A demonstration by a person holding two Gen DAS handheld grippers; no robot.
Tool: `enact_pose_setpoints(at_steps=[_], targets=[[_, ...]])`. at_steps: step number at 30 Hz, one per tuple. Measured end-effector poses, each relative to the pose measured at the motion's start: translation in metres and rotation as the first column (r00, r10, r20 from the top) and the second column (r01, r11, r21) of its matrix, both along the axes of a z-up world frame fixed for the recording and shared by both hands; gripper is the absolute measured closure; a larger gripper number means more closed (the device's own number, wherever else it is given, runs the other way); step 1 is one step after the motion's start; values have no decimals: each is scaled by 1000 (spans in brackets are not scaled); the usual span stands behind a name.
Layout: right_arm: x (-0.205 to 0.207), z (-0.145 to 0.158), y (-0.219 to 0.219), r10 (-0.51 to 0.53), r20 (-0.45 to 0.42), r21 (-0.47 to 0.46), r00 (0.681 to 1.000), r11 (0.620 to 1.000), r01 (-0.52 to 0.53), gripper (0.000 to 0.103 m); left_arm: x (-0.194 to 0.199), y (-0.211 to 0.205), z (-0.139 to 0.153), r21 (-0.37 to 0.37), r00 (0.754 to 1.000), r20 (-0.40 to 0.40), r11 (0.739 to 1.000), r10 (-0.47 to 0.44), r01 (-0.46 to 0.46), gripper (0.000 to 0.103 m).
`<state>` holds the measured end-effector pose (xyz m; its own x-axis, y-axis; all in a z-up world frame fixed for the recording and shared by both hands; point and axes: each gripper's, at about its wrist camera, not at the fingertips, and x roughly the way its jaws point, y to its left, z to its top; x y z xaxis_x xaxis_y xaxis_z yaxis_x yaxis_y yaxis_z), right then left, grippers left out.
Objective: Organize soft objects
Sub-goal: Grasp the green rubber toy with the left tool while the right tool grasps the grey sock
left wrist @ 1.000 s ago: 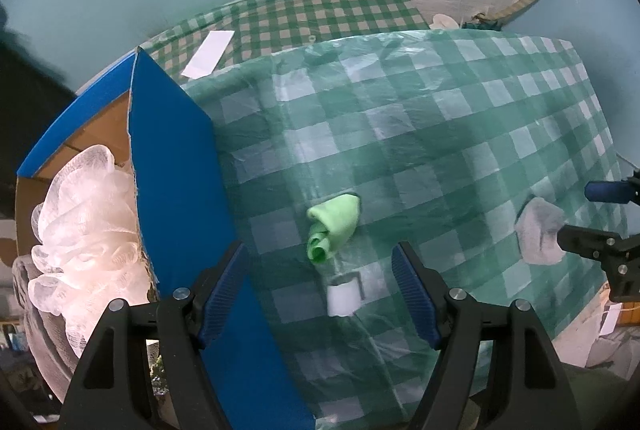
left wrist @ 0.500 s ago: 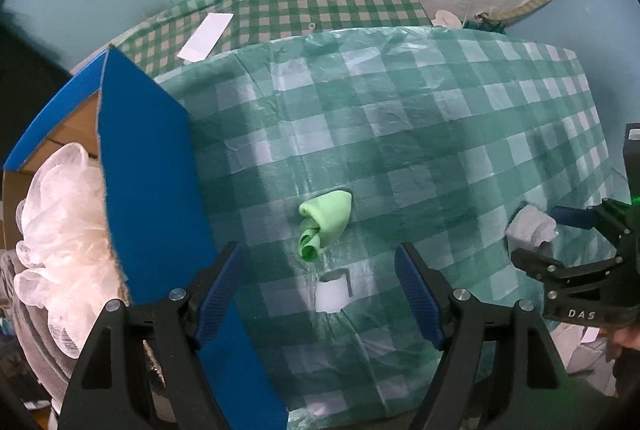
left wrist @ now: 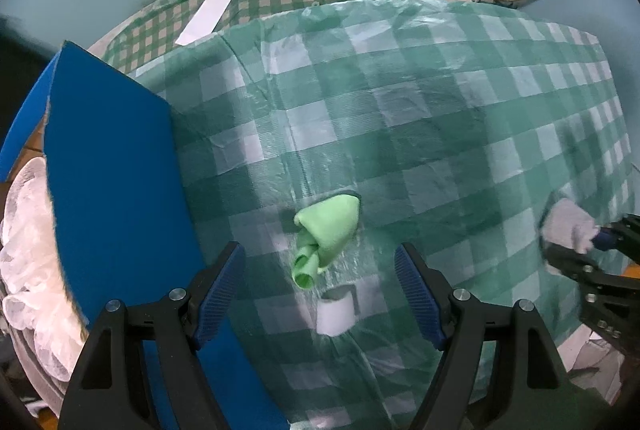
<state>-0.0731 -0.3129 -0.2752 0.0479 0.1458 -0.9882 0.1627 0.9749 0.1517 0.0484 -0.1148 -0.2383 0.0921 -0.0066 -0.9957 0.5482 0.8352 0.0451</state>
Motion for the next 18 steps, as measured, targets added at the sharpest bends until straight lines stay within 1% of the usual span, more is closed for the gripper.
enact_pose_setpoints(at_steps=[7, 8, 11, 13, 16, 18], targets=[[11, 22, -12, -4, 40, 9, 999, 1000, 3, 69, 9, 0, -14, 12, 1000, -15, 1000, 15, -15, 28], [3, 27, -8, -3, 43, 9, 999, 1000, 2, 69, 10, 0, -16, 17, 1000, -16, 1000, 17, -17, 29], [10, 38, -10, 2, 56, 7, 998, 1000, -2, 70, 15, 1, -24, 27, 999, -33, 999, 30, -29, 35], [14, 41, -10, 10, 64, 4, 998, 1000, -10, 70, 16, 4, -28, 26, 998, -44, 999, 42, -41, 36], [19, 49, -10, 23, 74, -2, 997, 1000, -23, 69, 18, 5, -27, -6, 997, -53, 999, 48, -48, 49], [20, 50, -6, 31, 75, -4, 997, 1000, -31, 69, 17, 4, -24, -17, 998, -48, 999, 42, -43, 70]])
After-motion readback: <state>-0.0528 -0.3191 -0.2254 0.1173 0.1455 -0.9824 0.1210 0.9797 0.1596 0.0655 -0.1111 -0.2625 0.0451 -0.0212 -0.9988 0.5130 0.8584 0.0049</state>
